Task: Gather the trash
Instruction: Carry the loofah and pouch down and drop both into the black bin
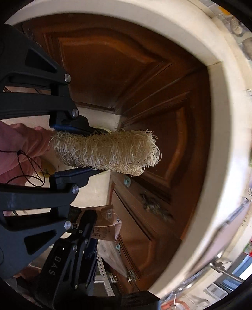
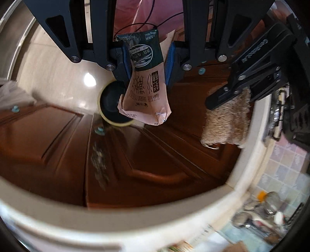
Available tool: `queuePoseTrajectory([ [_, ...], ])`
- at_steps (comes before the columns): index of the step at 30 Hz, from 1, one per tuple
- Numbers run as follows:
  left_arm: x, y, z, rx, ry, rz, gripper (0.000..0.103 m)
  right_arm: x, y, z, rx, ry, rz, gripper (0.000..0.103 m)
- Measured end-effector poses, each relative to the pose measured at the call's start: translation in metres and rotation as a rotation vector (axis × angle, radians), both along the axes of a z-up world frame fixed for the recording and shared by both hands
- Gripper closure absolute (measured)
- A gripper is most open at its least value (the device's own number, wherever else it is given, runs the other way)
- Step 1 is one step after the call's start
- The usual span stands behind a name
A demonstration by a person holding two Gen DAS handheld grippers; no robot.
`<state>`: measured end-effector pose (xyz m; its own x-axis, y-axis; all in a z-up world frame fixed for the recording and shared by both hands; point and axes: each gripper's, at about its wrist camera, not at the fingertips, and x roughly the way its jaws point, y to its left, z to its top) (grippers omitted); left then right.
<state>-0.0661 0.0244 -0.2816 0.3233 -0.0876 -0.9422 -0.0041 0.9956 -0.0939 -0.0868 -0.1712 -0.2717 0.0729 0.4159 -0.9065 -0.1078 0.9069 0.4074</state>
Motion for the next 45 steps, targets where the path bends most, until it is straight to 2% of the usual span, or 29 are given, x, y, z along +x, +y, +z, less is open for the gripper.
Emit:
queuePoseTrajectory([
  [4, 0.011, 0.006, -0.052, 0.01, 0.044, 0.011, 0.075, 0.003, 0.0, -0.054, 0.004, 0.04, -0.037, 0.073],
  [8, 0.03, 0.01, -0.114, 0.012, 0.08, 0.012, 0.074, 0.011, 0.004, -0.128, 0.001, 0.131, -0.061, 0.072],
  [11, 0.04, 0.01, -0.161, 0.013, 0.11, -0.002, 0.073, 0.027, 0.01, -0.176, -0.006, 0.166, -0.081, 0.072],
  [14, 0.05, 0.007, -0.204, 0.016, 0.139, -0.021, 0.073, 0.039, 0.014, -0.214, -0.007, 0.187, -0.09, 0.072],
  [16, 0.056, 0.006, -0.23, 0.01, 0.171, -0.042, 0.068, 0.047, 0.018, -0.238, -0.015, 0.209, -0.099, 0.071],
  [19, 0.068, 0.008, -0.261, 0.005, 0.225, -0.052, 0.066, 0.056, 0.022, -0.272, -0.002, 0.243, -0.13, 0.06],
  [21, 0.074, 0.012, -0.276, -0.008, 0.262, -0.049, 0.063, 0.06, 0.024, -0.286, -0.005, 0.26, -0.148, 0.057],
  [23, 0.08, 0.019, -0.288, -0.023, 0.297, -0.044, 0.059, 0.063, 0.024, -0.296, -0.012, 0.272, -0.166, 0.046],
  [24, 0.082, 0.022, -0.29, -0.029, 0.305, -0.044, 0.056, 0.064, 0.023, -0.3, -0.012, 0.276, -0.182, 0.043],
  [26, 0.086, 0.026, -0.294, -0.018, 0.308, -0.042, 0.052, 0.065, 0.021, -0.304, -0.005, 0.275, -0.205, 0.029],
  [27, 0.087, 0.026, -0.294, -0.016, 0.306, -0.043, 0.051, 0.066, 0.02, -0.304, -0.005, 0.275, -0.208, 0.027],
  [34, 0.088, 0.023, -0.277, 0.011, 0.281, -0.07, 0.051, 0.064, 0.02, -0.301, -0.04, 0.252, -0.202, 0.025],
  [40, 0.08, 0.017, -0.235, 0.026, 0.246, -0.084, 0.051, 0.058, 0.016, -0.28, -0.071, 0.235, -0.24, 0.025],
  [45, 0.073, 0.015, -0.196, -0.008, 0.229, -0.06, 0.051, 0.052, 0.008, -0.251, -0.109, 0.194, -0.247, 0.025],
])
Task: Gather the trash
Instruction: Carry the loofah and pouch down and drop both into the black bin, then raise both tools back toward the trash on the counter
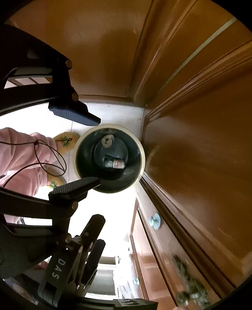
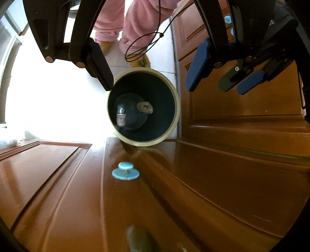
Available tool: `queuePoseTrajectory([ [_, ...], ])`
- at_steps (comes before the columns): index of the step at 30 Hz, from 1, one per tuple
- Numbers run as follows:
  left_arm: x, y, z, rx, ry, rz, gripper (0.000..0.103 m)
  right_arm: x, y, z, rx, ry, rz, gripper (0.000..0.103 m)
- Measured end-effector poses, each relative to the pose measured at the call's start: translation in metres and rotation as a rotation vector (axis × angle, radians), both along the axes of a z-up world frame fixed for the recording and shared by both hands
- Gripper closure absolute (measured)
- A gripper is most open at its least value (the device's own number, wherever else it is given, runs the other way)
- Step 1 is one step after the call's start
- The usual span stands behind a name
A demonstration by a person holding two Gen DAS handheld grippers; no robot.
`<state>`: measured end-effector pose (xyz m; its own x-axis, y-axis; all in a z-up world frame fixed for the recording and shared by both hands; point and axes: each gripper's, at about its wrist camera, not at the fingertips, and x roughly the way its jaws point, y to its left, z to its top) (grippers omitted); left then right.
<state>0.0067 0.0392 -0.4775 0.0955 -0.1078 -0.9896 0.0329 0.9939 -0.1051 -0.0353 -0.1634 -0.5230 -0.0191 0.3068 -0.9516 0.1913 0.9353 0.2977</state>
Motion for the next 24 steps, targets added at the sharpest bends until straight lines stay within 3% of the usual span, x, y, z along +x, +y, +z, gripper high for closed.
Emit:
queuePoseTrajectory([
  [6, -0.013, -0.008, 0.064, -0.042, -0.004, 0.0, 0.051, -0.011, -0.01, 0.06, -0.007, -0.036, -0.003, 0.025],
  [12, -0.023, -0.023, 0.155, -0.034, -0.07, -0.032, 0.051, -0.022, -0.019, 0.14, -0.008, -0.096, 0.03, 0.025],
  [24, -0.025, -0.042, 0.354, -0.031, -0.32, -0.077, 0.051, -0.023, -0.026, 0.332, -0.062, -0.341, 0.122, 0.025],
])
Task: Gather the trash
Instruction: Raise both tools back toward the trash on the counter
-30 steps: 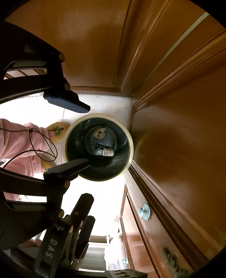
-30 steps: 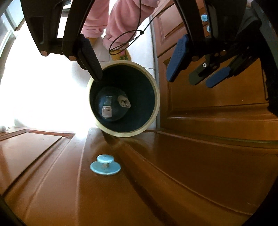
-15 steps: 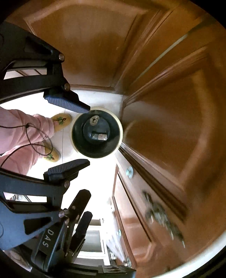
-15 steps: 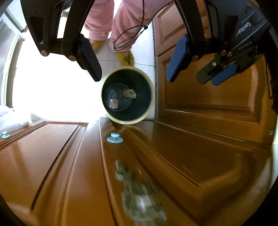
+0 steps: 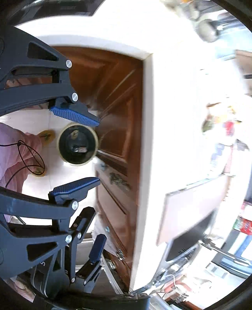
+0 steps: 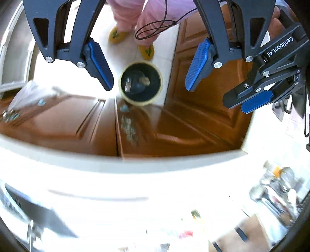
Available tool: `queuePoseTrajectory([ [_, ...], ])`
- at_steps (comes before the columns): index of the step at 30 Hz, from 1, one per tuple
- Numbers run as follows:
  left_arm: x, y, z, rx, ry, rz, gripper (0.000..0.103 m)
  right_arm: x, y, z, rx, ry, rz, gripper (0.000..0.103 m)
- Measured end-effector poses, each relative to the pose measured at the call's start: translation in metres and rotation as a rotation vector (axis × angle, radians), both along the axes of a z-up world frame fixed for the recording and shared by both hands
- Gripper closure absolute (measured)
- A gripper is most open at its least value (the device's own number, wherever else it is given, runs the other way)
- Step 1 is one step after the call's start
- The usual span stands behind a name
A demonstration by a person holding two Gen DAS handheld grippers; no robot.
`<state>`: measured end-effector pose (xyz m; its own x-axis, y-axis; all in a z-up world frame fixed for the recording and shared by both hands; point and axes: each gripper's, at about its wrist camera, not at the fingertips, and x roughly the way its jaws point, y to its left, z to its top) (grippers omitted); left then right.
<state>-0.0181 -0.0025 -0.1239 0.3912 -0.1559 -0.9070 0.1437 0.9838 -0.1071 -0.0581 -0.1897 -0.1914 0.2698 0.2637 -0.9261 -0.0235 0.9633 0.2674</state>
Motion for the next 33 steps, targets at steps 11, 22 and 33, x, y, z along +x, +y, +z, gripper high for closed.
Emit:
queuePoseTrajectory([
  [11, 0.044, 0.002, 0.108, 0.01, -0.116, -0.017, 0.051, 0.029, 0.0, 0.133, -0.021, -0.235, 0.018, 0.017],
  [22, 0.138, 0.014, 0.121, -0.016, -0.125, -0.041, 0.051, 0.095, 0.005, 0.22, -0.124, -0.392, -0.007, 0.017],
  [33, 0.228, 0.043, 0.083, -0.021, -0.044, 0.053, 0.051, 0.225, -0.006, 0.197, -0.136, -0.332, 0.043, 0.017],
])
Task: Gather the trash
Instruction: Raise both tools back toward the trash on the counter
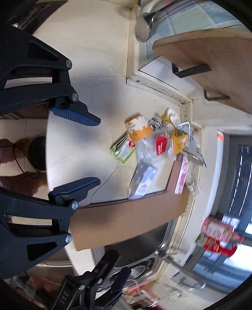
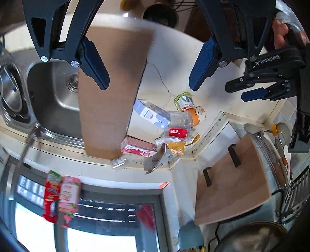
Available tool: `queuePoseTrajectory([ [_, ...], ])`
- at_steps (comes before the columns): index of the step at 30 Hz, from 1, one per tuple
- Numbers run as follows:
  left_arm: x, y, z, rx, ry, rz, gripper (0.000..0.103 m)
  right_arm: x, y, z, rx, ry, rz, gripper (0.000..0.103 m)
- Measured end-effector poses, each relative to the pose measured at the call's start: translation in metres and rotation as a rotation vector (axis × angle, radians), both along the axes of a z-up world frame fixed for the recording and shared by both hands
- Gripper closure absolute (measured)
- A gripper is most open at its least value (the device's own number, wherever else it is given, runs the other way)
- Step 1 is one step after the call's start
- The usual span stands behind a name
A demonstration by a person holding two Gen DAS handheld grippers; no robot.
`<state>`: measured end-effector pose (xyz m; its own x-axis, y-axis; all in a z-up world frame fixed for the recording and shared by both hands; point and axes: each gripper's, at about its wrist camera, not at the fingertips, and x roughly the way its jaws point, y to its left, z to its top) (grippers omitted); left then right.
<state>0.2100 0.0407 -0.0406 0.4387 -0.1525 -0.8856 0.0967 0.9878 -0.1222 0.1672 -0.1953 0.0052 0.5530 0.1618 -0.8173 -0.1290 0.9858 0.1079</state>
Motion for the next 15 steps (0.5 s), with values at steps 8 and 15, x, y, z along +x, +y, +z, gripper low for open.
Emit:
queuePoseTrajectory([
  [8, 0.059, 0.014, -0.04, -0.023, 0.075, 0.173, 0.051, 0.103, -0.001, -0.049, -0.006, 0.06, 0.212, 0.017],
  [15, 0.09, 0.015, -0.087, -0.049, 0.168, 0.299, 0.051, 0.165, 0.02, -0.1, -0.02, 0.113, 0.382, 0.017],
])
